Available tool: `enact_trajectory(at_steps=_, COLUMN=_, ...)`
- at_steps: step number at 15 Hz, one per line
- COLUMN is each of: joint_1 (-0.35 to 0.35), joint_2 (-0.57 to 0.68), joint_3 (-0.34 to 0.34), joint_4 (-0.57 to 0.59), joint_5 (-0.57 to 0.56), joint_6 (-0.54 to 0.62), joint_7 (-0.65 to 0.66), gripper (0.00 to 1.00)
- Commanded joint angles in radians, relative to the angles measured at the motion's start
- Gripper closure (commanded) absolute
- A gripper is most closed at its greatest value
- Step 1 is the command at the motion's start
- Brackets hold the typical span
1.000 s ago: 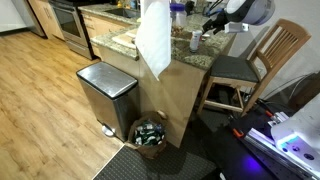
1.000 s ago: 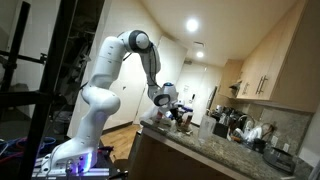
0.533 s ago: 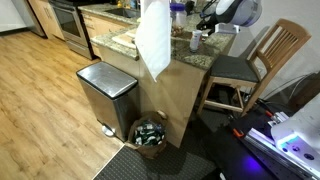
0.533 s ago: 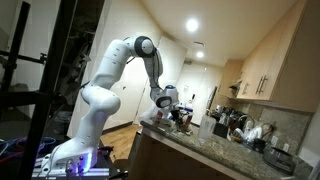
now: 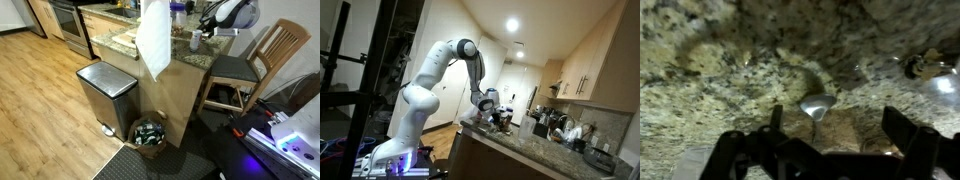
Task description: Pick up the silver spoon from the countertop and place it on top of the container with a blue lid
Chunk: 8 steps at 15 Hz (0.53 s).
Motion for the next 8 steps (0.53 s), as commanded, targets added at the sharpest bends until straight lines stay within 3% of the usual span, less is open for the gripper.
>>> enact_trajectory(at_steps=1, joint_1=0.036, joint_2=0.088, joint_3=-0.064, joint_4=0.079, joint_5=-0.033, joint_6=-0.021, joint_7=0.026, gripper=0.00)
enact_trajectory(at_steps=3, joint_1=0.041, joint_2=0.112, joint_3=-0.068, joint_4=0.110, joint_5=-0.025, joint_6=-0.025, joint_7=0.025, gripper=0.00)
enact_trajectory(at_steps=4, joint_1=0.042, joint_2=0.121, joint_3=-0.069, joint_4=0.124, joint_5=-0.025, joint_6=-0.038, joint_7=0.023, gripper=0.25)
enact_trajectory(at_steps=5, joint_1=0.044, joint_2=0.131, joint_3=-0.069, joint_4=0.135, joint_5=-0.022, joint_6=-0.040, joint_7=0.021, gripper=0.28)
enact_trajectory(at_steps=8, joint_1=0.049, joint_2=0.140, joint_3=-0.070, joint_4=0.154, joint_5=-0.018, joint_6=-0.051, joint_7=0.019, gripper=0.49)
